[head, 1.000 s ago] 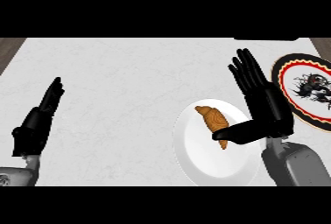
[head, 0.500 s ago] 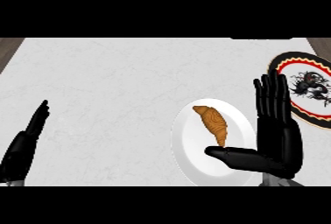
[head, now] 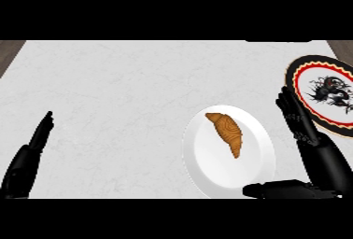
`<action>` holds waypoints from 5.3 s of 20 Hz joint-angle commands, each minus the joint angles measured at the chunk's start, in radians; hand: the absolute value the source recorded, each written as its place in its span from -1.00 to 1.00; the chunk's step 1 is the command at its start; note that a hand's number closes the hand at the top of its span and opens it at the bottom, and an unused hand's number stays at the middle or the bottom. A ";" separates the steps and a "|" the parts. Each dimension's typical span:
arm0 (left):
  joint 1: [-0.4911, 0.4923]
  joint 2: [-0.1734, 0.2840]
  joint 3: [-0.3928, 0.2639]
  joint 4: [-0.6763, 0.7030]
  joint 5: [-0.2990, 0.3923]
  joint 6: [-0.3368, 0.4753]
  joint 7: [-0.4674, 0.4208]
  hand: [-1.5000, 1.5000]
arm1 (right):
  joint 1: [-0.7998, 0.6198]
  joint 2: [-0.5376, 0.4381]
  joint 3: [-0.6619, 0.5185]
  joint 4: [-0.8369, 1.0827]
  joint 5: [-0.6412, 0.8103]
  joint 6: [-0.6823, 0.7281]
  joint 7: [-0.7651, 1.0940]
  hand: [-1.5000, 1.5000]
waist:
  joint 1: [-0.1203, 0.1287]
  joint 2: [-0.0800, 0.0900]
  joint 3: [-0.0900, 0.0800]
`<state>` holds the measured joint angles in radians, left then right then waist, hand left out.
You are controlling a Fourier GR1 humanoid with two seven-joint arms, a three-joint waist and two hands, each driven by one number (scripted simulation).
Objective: Pick the croissant from the plate and place it in the plate
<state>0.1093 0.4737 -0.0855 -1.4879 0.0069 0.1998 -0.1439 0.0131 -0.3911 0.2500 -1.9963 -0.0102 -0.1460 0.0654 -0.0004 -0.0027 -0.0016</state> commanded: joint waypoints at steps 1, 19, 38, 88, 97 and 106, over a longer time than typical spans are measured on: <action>-0.047 0.002 0.014 0.000 0.007 -0.010 0.035 0.00 | -0.042 -0.140 0.002 -0.054 0.070 0.076 0.198 -1.00 | -0.005 0.001 -0.001; -0.034 -0.024 0.049 -0.020 -0.025 -0.058 0.049 0.00 | -0.422 -0.141 0.090 0.298 0.093 0.452 0.554 -1.00 | 0.009 0.004 0.001; -0.034 -0.102 0.119 0.027 -0.122 -0.123 -0.010 0.00 | -0.496 0.056 0.054 0.684 0.350 0.636 0.302 -1.00 | 0.007 0.004 0.002; -0.032 -0.194 0.207 -0.012 -0.184 -0.183 -0.002 0.00 | -0.486 -0.741 -0.696 1.404 0.427 0.382 -0.989 1.00 | 0.012 0.027 0.018; -0.029 -0.175 0.182 -0.009 -0.200 -0.217 -0.019 0.00 | -0.551 -0.795 -0.664 1.521 0.398 0.539 -1.179 1.00 | 0.065 0.025 0.010; -0.100 -0.183 0.169 -0.029 -0.213 -0.211 0.057 0.00 | -0.718 -0.741 -0.549 1.556 0.415 0.608 -1.077 1.00 | 0.072 0.021 0.006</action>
<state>0.0319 0.2940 0.0959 -1.5000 -0.1890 -0.0181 -0.1219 -0.6264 -1.1434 -0.3369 -0.4679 0.3985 0.3018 -0.9536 0.0645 0.0201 0.0059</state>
